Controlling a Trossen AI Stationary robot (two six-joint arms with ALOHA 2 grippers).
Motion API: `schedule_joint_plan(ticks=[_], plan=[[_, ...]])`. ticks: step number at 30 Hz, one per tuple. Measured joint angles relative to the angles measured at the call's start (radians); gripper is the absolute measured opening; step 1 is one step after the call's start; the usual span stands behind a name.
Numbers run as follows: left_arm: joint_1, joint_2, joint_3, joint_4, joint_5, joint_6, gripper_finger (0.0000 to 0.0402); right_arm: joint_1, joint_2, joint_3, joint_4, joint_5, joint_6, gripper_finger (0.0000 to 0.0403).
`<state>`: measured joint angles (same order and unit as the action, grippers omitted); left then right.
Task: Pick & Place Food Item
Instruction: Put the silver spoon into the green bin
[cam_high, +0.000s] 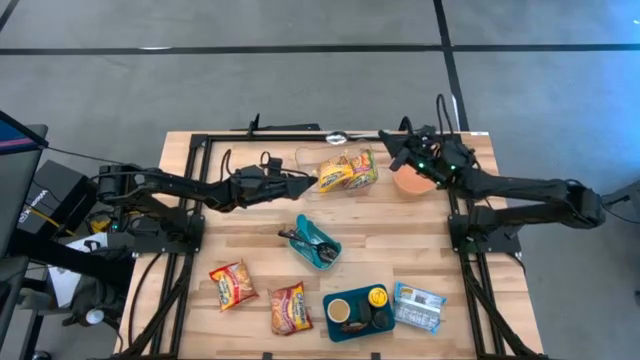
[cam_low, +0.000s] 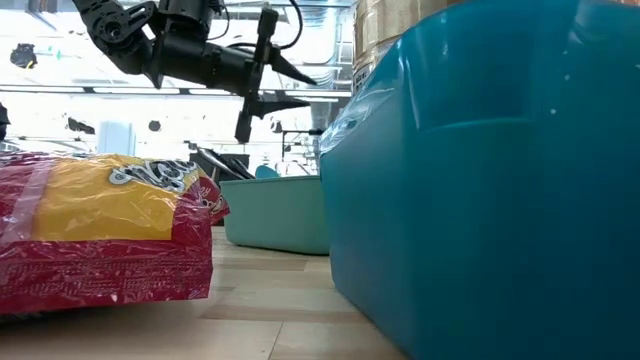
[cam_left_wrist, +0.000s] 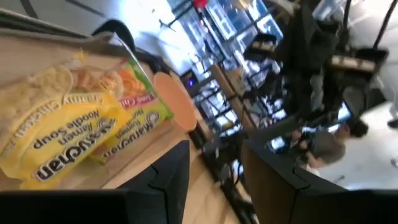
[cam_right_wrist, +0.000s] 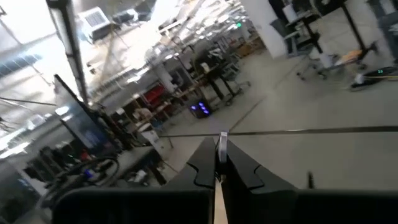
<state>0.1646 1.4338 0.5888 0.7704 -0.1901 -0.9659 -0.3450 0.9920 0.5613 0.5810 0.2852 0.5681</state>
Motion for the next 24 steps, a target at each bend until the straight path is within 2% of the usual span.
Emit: schedule_joint_plan(ticks=[3, 13, 18, 24], plan=[[0.000, 0.000, 0.000, -0.005, 0.043, 0.036, 0.0140, -0.020, -0.057, 0.000, -0.088, -0.008, -0.011, 0.0000], [0.000, 0.000, 0.000, -0.001, 0.147, 0.164, 0.0140, -0.110, -0.153, 0.010, -0.317, -0.210, -0.021, 0.0000], [0.015, -0.021, 0.000, -0.006, 0.190, 0.201, 0.0140, -0.145, -0.144, 0.110, -0.542, -0.321, -0.066, 0.0000], [0.060, -0.081, 0.000, -0.007, 0.221, 0.223, 0.0140, -0.163, -0.075, 0.266, -0.781, -0.451, -0.133, 0.0001]])
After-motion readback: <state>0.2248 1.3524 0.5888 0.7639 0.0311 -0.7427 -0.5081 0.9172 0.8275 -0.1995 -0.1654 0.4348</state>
